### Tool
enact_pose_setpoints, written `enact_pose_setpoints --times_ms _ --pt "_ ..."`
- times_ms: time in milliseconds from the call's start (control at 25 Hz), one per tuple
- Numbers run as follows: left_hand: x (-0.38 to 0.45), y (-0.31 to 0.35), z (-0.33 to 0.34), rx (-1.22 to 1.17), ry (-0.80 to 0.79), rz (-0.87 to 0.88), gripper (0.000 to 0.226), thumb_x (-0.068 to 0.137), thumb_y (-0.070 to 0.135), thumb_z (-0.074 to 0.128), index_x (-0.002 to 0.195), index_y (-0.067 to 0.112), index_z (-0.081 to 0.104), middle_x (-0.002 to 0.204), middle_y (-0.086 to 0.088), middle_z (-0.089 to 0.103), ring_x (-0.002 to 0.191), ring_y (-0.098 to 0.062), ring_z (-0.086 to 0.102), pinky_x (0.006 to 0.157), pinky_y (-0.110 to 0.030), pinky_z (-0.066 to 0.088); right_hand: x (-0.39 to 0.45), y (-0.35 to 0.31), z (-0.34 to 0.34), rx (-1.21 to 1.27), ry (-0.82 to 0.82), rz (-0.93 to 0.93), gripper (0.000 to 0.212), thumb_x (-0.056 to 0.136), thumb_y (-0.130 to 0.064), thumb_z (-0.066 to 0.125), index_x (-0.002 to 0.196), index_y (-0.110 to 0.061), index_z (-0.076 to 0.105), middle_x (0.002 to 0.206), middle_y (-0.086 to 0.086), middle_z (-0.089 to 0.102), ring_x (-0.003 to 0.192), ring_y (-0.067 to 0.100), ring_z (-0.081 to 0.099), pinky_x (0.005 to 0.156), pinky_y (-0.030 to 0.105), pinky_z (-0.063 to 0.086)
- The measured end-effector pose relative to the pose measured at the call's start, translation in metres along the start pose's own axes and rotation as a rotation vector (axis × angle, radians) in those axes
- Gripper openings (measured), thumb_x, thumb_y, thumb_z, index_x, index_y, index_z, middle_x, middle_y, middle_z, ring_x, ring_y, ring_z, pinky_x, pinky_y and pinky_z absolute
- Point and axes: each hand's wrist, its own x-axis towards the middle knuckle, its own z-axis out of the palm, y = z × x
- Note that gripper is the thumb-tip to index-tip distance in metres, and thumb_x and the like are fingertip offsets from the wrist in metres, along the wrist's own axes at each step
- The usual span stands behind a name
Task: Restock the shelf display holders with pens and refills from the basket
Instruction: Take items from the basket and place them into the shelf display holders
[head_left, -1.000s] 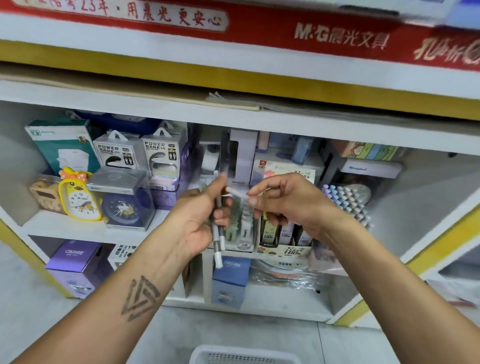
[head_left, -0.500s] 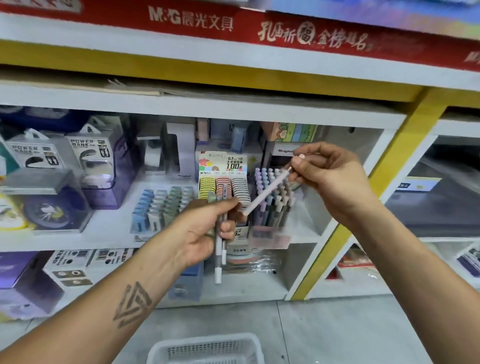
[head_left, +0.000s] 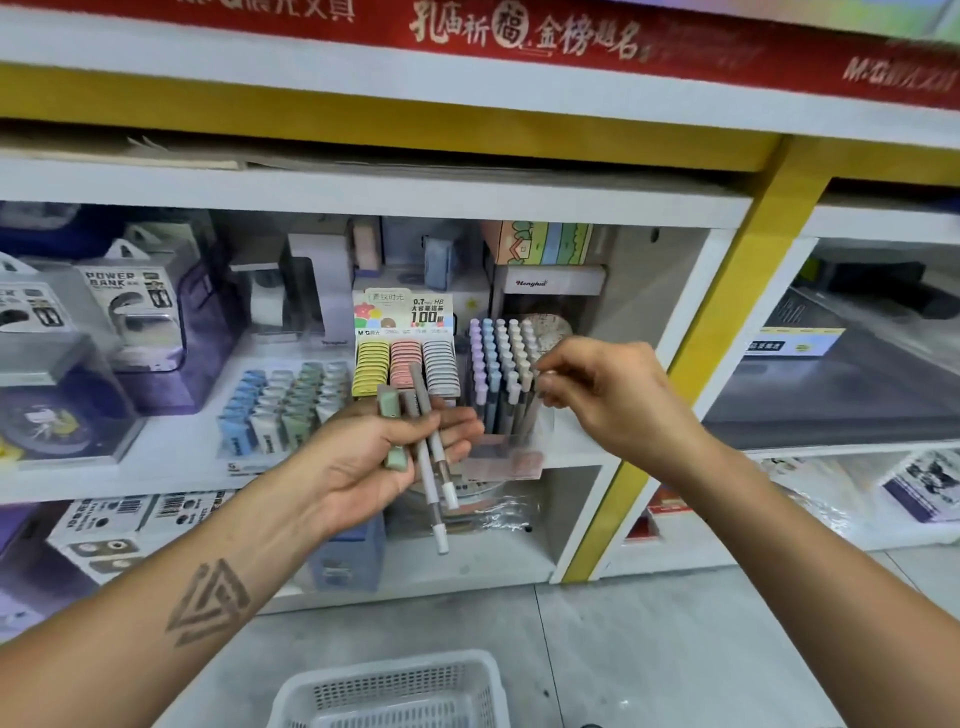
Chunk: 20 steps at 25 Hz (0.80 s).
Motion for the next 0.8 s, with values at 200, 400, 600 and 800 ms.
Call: enact_pose_setpoints --times_ms 200,400,600,800 --pt "0.003 -0.002 0.003 -0.001 0.012 0.025 0.042 0.090 -0.013 0.047 0.132 -0.015 0.044 0.113 -0.032 0.067 0.104 -0.040 0.069 0.081 -0.045 0.060 0.002 -0.003 0.008 0.071 -0.094 0.056 0.010 0.093 -0.015 0.069 0.099 -0.022 0.066 0.079 -0.007 0.073 0.072 -0.002 0.070 0.071 0.025 0.060" --pt "0.005 -0.004 0.009 -0.020 -0.020 0.034 0.036 0.091 -0.013 0.048 0.127 -0.014 0.047 0.112 -0.034 0.066 0.104 -0.041 0.068 0.084 -0.047 0.059 0.003 -0.003 0.016 -0.215 -0.090 0.010 0.010 0.091 -0.027 0.071 0.088 -0.017 0.072 0.082 -0.004 0.072 0.078 0.017 0.068 0.068 0.038 0.055" --pt "0.005 0.000 0.010 -0.046 -0.064 0.122 0.032 0.091 -0.010 0.049 0.123 -0.012 0.048 0.118 -0.030 0.066 0.110 -0.039 0.066 0.094 -0.047 0.055 0.009 -0.030 0.012 -0.176 -0.042 0.014 0.023 0.093 -0.045 0.062 0.093 -0.025 0.072 0.085 -0.009 0.069 0.074 0.010 0.063 0.064 0.036 0.055" --pt "0.006 0.008 0.008 -0.133 -0.095 0.211 0.034 0.091 -0.009 0.049 0.124 -0.014 0.047 0.120 -0.030 0.065 0.112 -0.039 0.065 0.093 -0.046 0.055 0.008 -0.057 0.030 0.613 -0.384 0.423 0.019 0.088 -0.006 0.073 0.101 0.000 0.061 0.079 0.025 0.071 0.064 0.033 0.069 0.064 0.041 0.058"
